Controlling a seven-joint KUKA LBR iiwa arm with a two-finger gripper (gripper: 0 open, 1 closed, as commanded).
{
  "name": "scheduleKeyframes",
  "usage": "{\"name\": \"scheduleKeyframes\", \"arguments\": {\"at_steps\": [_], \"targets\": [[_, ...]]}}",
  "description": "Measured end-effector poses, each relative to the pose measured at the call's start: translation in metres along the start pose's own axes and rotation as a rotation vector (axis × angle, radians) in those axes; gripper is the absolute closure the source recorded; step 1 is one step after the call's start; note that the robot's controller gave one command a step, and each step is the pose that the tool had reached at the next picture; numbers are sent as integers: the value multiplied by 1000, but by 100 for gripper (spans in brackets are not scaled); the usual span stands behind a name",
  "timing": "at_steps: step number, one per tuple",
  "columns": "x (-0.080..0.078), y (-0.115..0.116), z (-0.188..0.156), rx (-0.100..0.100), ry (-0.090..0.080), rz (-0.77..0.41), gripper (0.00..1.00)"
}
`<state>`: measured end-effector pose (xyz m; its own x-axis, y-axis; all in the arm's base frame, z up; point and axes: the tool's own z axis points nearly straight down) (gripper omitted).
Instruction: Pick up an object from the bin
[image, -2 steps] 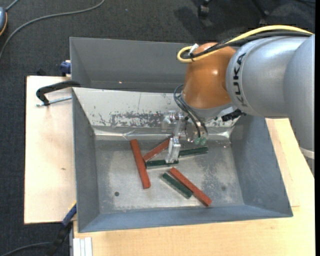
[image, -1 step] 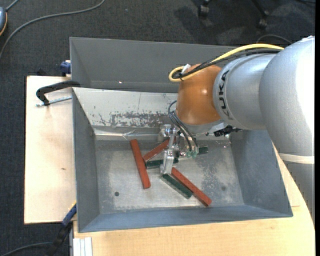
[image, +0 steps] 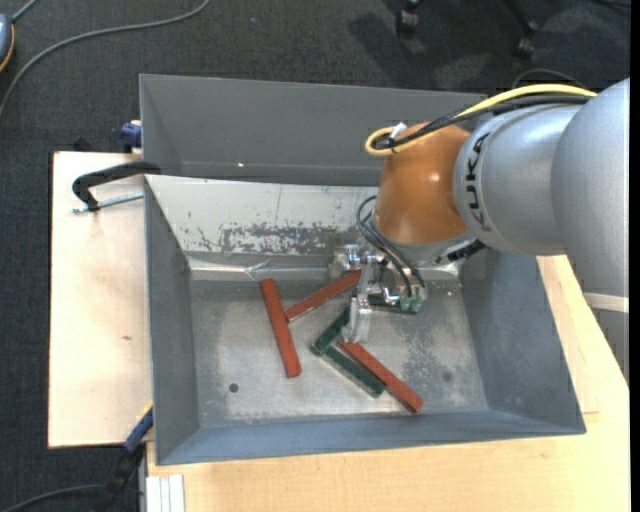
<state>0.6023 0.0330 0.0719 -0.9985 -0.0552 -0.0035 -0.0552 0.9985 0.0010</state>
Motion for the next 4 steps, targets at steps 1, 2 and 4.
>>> {"name": "scheduleKeyframes", "arguments": {"at_steps": [1, 2, 4], "targets": [[-1, 1, -2, -1, -4, -1, 100], [-4, 2, -30, 0, -6, -1, 100], [-7, 3, -54, -1, -5, -1, 100]]}}
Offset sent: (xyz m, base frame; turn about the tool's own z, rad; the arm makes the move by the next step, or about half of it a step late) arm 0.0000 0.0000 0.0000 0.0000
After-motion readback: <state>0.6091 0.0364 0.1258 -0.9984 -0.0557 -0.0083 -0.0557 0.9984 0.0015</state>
